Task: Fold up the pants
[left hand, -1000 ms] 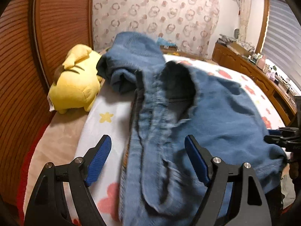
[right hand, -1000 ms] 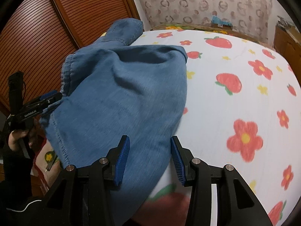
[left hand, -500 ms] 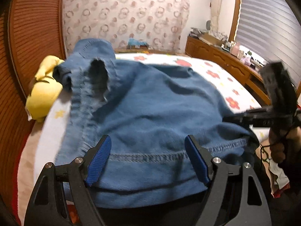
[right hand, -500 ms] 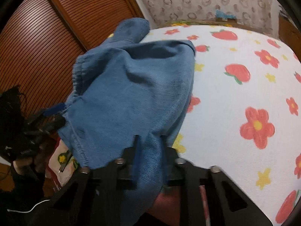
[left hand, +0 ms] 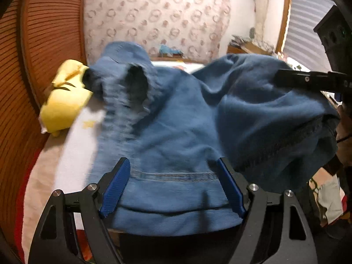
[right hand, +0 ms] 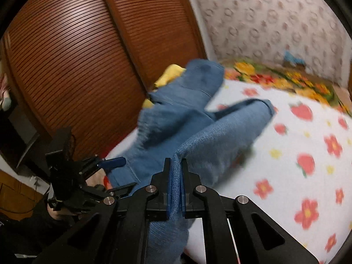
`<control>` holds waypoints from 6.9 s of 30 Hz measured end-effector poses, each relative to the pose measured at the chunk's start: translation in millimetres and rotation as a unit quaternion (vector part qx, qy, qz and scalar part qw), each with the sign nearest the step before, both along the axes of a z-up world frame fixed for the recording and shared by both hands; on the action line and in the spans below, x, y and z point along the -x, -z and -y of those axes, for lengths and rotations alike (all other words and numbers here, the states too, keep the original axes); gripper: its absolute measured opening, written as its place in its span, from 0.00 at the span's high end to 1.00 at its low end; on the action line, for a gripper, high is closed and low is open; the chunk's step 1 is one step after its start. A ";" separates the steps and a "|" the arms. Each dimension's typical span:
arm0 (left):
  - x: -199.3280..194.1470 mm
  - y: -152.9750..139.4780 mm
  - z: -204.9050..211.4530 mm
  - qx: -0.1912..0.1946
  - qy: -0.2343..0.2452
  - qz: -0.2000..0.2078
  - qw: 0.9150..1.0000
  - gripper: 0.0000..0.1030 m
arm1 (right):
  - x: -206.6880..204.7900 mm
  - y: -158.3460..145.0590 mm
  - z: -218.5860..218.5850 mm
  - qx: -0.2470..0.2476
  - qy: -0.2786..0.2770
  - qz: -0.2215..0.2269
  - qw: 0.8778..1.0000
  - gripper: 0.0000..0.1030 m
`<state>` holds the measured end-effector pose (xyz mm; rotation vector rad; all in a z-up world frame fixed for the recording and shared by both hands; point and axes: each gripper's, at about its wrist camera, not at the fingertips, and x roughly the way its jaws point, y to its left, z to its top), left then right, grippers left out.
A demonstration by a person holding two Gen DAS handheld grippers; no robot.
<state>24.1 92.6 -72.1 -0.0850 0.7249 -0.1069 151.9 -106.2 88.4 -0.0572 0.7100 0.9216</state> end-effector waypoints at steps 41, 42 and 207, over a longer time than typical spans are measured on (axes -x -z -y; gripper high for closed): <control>-7.4 -22.6 -43.4 0.037 -0.017 0.010 0.999 0.34 | -63.2 24.3 -73.0 0.071 0.030 0.060 0.995 0.62; -10.1 -16.3 -43.4 0.038 -0.015 0.000 0.999 0.39 | -66.5 27.3 -78.9 0.074 0.032 0.059 0.995 0.62; -16.5 -169.0 77.9 -0.028 0.004 0.154 0.988 0.00 | 120.7 -14.8 73.7 -0.003 0.276 0.186 0.943 0.41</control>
